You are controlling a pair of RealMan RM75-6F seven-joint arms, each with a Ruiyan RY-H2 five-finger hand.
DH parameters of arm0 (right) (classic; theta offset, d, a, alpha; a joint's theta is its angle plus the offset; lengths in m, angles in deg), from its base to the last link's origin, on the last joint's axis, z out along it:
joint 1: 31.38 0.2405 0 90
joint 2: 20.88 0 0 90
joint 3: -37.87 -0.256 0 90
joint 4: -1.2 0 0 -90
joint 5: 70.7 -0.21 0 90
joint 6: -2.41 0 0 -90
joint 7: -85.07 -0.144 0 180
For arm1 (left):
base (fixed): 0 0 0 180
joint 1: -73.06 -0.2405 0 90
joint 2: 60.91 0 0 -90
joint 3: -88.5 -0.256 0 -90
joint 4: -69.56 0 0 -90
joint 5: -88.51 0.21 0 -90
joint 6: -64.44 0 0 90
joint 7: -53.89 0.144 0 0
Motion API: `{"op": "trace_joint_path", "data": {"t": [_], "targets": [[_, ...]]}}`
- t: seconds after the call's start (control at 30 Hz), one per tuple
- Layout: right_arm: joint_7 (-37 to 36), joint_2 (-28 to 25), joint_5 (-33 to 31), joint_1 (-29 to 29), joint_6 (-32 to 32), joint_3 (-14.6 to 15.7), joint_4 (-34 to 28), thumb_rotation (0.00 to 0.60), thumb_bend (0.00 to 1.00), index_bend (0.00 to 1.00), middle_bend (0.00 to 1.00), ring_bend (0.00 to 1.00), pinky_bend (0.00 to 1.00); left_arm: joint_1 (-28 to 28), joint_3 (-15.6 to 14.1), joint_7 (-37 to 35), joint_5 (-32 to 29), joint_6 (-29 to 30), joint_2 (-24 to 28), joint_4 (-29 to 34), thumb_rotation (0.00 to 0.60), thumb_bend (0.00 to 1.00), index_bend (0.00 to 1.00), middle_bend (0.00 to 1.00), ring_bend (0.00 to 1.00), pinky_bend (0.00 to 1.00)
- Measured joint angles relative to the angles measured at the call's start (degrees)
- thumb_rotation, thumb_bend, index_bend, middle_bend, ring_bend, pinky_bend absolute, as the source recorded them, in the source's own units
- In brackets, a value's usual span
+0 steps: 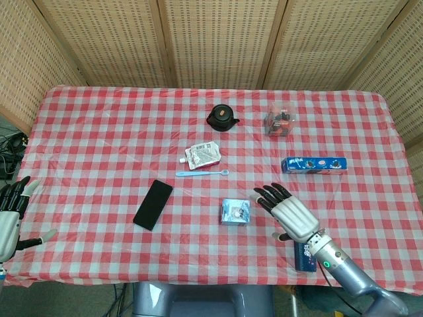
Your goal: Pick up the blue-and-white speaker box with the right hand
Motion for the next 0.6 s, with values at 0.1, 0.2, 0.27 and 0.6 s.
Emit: {"op": "trace_joint_path", "data": {"t": [0.1, 0.2, 0.27, 0.6], "targets": [[3.4, 2.5, -2.4, 1.4, -1.8, -0.6, -0.6, 0.6, 0.0, 0.17, 0.21, 0.18, 0.23, 0.3, 0.2, 0.1, -0.6, -0.5, -0.1, 0.0, 0.6, 0.0, 0.0, 0.0, 0.0, 0.0], [6.6, 4.7, -4.4, 2.4, -2.8, -0.9, -0.9, 0.6, 0.0, 0.17, 0.22, 0.19, 0.24, 0.7, 0.4, 0.2, -1.1, -1.2, -0.1, -0.1, 0.6, 0.0, 0.0, 0.0, 0.0, 0.0], [9.4, 6.4, -5.7, 3.2, -3.3, -1.2, -0.9, 0.6, 0.0, 0.17, 0.22, 0.19, 0.24, 1.0, 0.5, 0.2, -1.4, -1.6, -0.1, -0.2, 0.6, 0.0, 0.0, 0.0, 0.0, 0.0], [21.1, 15.8, -15.4, 7.4, -5.4, -2.7, 5.0, 0.6, 0.07, 0.17, 0.23, 0.2, 0.25, 1.3, 0.8, -1.1, -2.1, -2.0, 0.5, -0.4, 0.6, 0.0, 0.0, 0.0, 0.0, 0.0]]}}
